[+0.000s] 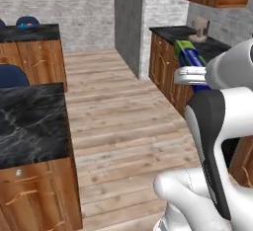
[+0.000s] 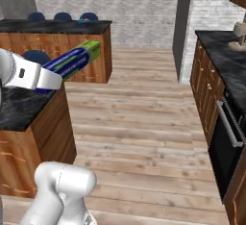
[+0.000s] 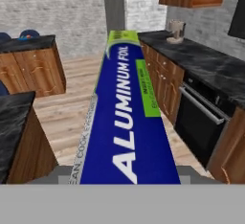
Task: Retrieve the tupperware and aluminum foil from the cabinet and place them on the dining counter near the plate with squash and carrot to prepare for storing leftovers.
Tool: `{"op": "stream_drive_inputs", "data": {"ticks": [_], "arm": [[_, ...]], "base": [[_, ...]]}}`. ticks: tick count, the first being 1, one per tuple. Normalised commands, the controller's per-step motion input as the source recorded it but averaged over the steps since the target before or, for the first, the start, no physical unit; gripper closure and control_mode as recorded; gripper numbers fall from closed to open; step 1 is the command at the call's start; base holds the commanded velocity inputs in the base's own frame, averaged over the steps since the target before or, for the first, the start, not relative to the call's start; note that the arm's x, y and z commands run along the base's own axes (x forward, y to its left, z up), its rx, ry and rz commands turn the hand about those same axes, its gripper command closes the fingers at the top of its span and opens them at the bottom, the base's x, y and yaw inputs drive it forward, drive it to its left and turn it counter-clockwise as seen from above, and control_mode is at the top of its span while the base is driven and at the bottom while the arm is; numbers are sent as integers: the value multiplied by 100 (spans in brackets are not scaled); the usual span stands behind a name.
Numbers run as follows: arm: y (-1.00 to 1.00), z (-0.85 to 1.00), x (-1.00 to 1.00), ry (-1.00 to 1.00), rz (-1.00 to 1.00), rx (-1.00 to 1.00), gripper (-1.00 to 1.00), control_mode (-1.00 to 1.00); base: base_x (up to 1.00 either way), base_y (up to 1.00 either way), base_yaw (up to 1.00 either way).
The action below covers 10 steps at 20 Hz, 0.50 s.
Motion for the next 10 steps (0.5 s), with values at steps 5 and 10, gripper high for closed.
{"op": "stream_drive_inputs", "data": {"ticks": [5, 10], "arm": [[0, 0, 0, 0, 0, 0, 100, 100], [0, 0, 0, 0, 0, 0, 100, 100]], "base": [[100, -20, 18], [100, -2, 16]]}}
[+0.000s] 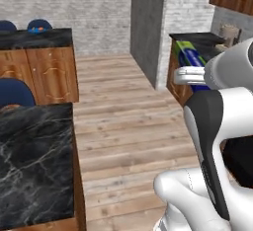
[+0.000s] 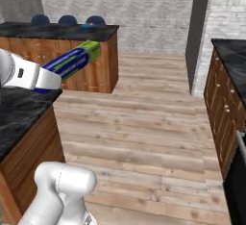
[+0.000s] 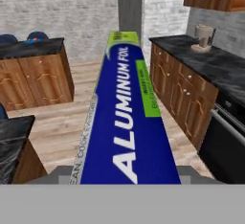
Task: Retrieve the tupperware and aluminum foil from the cabinet and place them on the dining counter near the plate with squash and carrot to prepare for storing leftovers.
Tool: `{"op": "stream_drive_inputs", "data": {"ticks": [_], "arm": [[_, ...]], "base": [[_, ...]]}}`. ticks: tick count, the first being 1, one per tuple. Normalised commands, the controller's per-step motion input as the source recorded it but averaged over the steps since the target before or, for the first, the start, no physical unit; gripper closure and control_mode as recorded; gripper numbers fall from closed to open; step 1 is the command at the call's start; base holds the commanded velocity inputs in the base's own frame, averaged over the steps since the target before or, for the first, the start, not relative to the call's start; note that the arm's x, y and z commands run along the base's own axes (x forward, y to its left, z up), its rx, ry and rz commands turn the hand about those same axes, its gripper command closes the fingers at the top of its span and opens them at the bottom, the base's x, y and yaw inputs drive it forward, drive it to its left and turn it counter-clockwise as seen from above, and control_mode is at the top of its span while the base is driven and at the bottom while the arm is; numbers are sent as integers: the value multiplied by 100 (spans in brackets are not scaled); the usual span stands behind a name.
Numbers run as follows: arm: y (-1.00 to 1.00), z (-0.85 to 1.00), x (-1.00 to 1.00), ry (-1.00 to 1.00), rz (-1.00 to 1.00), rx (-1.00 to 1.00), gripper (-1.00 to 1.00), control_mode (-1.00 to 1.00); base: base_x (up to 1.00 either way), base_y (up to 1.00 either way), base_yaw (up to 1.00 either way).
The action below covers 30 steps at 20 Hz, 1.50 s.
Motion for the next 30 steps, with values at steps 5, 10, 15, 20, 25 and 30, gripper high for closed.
{"op": "stream_drive_inputs", "data": {"ticks": [5, 10, 15, 20, 25, 30], "arm": [[0, 0, 0, 0, 0, 0, 100, 100], [0, 0, 0, 0, 0, 0, 100, 100], [0, 0, 0, 0, 0, 0, 100, 100], [0, 0, 0, 0, 0, 0, 100, 100], [0, 0, 0, 0, 0, 0, 100, 100], [0, 0, 0, 0, 0, 0, 100, 100]], "base": [[100, -15, 2], [100, -2, 0], [100, 0, 0], [100, -6, 0], [100, -5, 0], [100, -5, 0]]}}
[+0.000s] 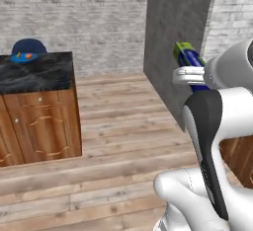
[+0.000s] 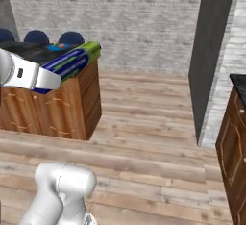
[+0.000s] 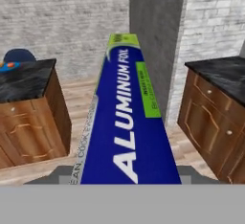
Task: Retrieve the tupperware and aluminum foil from the cabinet and place them on the dining counter near the plate with squash and carrot to prepare for storing leftovers.
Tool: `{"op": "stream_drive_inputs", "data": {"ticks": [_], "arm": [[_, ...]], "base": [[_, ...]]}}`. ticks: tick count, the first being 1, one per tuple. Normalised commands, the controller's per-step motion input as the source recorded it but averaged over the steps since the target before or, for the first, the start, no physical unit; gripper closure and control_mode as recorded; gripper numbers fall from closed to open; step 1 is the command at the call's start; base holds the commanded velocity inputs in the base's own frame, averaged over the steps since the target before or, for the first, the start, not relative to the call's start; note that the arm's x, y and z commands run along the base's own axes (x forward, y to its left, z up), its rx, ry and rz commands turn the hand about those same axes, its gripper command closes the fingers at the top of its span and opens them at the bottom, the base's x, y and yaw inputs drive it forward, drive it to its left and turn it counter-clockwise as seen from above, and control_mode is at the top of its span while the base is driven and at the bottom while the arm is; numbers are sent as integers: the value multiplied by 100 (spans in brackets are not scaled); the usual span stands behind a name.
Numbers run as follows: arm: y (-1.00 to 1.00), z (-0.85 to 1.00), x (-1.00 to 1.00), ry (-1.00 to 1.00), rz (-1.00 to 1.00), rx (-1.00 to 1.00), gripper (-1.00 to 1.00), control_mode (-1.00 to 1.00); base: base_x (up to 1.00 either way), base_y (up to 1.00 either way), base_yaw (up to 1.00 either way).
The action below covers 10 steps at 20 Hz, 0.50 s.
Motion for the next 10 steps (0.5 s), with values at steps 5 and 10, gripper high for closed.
{"op": "stream_drive_inputs", "data": {"ticks": [5, 10], "arm": [[0, 0, 0, 0, 0, 0, 100, 100], [0, 0, 0, 0, 0, 0, 100, 100]], "base": [[100, -10, 1], [100, -11, 7]]}}
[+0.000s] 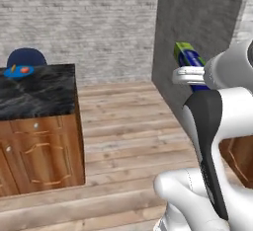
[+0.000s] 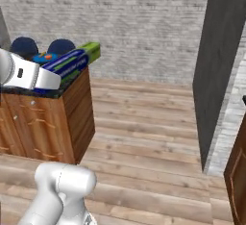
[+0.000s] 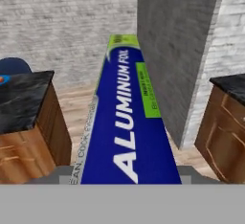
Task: Retrieve the tupperware and aluminum foil from the cabinet and place them on the dining counter near the plate with squash and carrot to prepare for storing leftovers.
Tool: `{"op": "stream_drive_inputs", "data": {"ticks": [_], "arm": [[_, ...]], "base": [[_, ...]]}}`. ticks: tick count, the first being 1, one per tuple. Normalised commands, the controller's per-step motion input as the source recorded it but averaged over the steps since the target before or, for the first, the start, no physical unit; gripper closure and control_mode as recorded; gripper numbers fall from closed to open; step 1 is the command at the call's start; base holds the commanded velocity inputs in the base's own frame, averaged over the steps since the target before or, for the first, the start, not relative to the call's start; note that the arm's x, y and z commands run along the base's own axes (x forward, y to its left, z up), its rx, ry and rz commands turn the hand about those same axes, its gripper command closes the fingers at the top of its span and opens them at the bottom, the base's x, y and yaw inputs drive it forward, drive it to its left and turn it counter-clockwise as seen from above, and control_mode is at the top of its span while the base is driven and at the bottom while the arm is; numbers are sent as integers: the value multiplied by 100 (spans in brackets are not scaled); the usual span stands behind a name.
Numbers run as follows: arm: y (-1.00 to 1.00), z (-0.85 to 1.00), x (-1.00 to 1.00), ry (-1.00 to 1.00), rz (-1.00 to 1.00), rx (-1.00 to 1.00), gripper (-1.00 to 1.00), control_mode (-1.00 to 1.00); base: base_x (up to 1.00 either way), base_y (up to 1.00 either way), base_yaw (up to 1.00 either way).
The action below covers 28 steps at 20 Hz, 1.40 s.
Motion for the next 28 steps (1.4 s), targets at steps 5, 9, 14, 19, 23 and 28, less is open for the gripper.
{"op": "stream_drive_inputs", "data": {"ticks": [5, 9, 14, 19, 23, 28], "arm": [[0, 0, 0, 0, 0, 0, 100, 100], [0, 0, 0, 0, 0, 0, 100, 100], [0, 0, 0, 0, 0, 0, 100, 100], [0, 0, 0, 0, 0, 0, 100, 100], [0, 0, 0, 0, 0, 0, 100, 100], [0, 0, 0, 0, 0, 0, 100, 100]], "base": [[100, -11, 9], [100, -14, 8], [100, -23, 13], [100, -35, 26], [100, -38, 30], [100, -66, 23]]}}
